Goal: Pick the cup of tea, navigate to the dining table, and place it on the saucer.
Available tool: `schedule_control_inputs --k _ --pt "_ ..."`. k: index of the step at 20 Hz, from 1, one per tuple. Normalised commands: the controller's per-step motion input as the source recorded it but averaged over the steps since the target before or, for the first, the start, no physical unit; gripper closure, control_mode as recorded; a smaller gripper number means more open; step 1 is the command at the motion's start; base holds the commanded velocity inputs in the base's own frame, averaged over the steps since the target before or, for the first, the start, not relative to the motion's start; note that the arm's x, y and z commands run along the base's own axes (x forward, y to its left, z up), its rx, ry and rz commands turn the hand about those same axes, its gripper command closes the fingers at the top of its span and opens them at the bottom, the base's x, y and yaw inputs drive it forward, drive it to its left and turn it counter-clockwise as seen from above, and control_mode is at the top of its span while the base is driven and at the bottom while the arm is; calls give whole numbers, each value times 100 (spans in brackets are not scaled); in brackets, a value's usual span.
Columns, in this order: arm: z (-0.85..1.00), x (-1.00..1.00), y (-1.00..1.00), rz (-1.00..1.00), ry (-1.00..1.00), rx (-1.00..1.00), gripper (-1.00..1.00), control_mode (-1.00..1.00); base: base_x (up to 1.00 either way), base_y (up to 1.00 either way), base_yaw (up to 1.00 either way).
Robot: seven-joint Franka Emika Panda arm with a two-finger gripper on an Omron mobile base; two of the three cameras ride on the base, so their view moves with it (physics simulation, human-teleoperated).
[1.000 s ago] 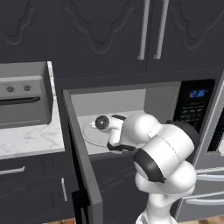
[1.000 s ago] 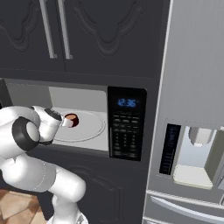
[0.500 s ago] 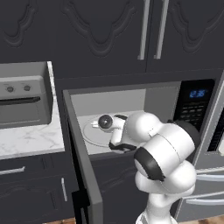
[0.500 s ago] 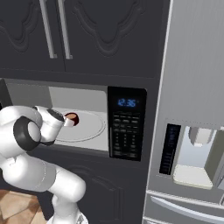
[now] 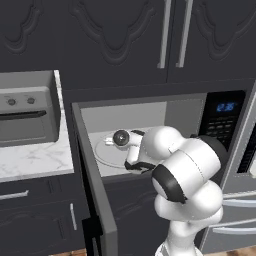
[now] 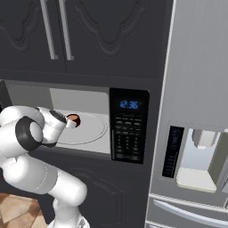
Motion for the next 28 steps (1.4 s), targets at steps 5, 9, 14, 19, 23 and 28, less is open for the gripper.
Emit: schedule_control_inputs --k 5,9,14,19,23,28 --pt "0 0 0 0 0 0 100 -100 0 0 0" --pt "0 0 0 0 0 0 100 -100 0 0 0" --pt "0 1 0 0 1 0 100 -100 0 0 0" --pt "0 3 0 0 2 0 100 -100 0 0 0" --pt "0 0 0 0 0 0 100 -100 0 0 0" --pt "0 0 0 0 0 0 100 -100 0 0 0"
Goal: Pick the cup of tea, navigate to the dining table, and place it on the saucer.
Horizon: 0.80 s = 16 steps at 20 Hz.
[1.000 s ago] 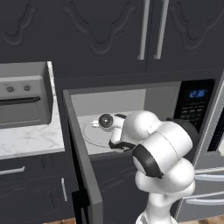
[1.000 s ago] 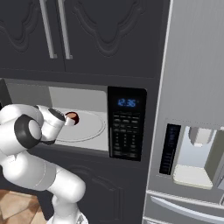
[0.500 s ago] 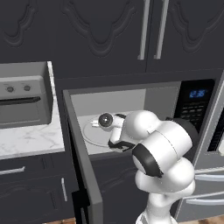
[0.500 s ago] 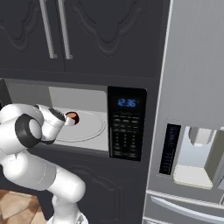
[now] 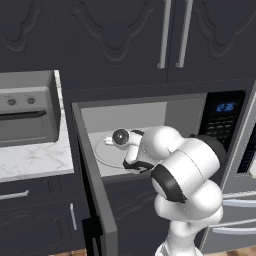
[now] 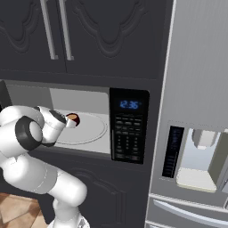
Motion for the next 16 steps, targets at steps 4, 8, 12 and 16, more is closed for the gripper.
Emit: schedule_control_inputs --k 4,8,12,16 --pt "0 0 0 0 0 0 100 -100 0 0 0" --pt "0 0 0 0 0 0 100 -100 0 0 0" --pt "2 -9 -6 -2 -2 0 100 -100 0 0 0" --pt "16 -26 -10 -3 -11 1 100 -100 0 0 0"
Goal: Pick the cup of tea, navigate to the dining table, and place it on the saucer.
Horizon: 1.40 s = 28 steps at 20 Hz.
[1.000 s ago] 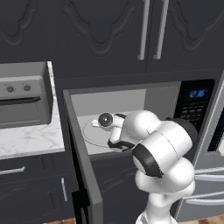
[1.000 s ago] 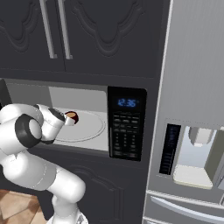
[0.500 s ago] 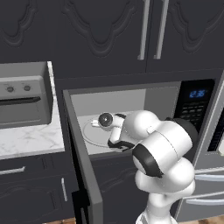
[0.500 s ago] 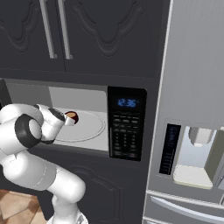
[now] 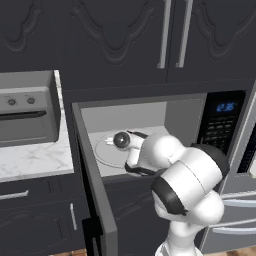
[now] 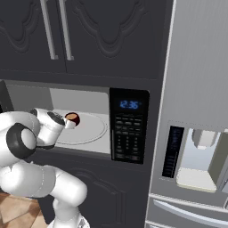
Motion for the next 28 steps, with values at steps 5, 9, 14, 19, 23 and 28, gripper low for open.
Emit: schedule_control_inputs --k 5,9,14,19,23,28 --pt "27 -10 -3 0 -1 1 100 -100 0 0 0" --pt "46 0 0 1 6 0 100 -100 0 0 0" --pt "52 -7 0 1 7 0 100 -100 0 0 0" --pt "29 -25 0 0 2 0 100 -100 0 0 0" --pt "26 -32 -3 0 0 0 100 -100 0 0 0" --pt "17 -40 -8 0 0 0 100 -100 0 0 0"
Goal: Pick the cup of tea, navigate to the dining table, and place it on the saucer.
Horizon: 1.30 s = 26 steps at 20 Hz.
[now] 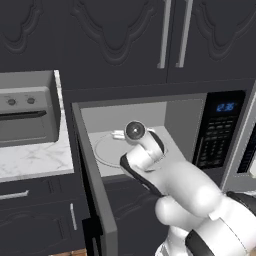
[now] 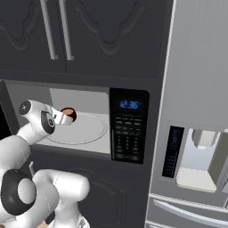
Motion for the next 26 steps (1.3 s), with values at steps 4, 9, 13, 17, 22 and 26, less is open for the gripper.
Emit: schedule_control_inputs --k 4,9,13,17,22,26 --pt "22 -42 -17 0 0 0 100 -100 0 0 0" --pt "27 -37 -18 0 0 0 100 -100 0 0 0" --pt "20 -37 -18 0 0 0 100 -100 0 0 0" --pt "23 -33 -11 0 1 0 100 -100 0 0 0" --pt "26 -30 -8 0 3 0 100 -100 0 0 0" --pt "29 -30 -8 0 2 0 100 -100 0 0 0"
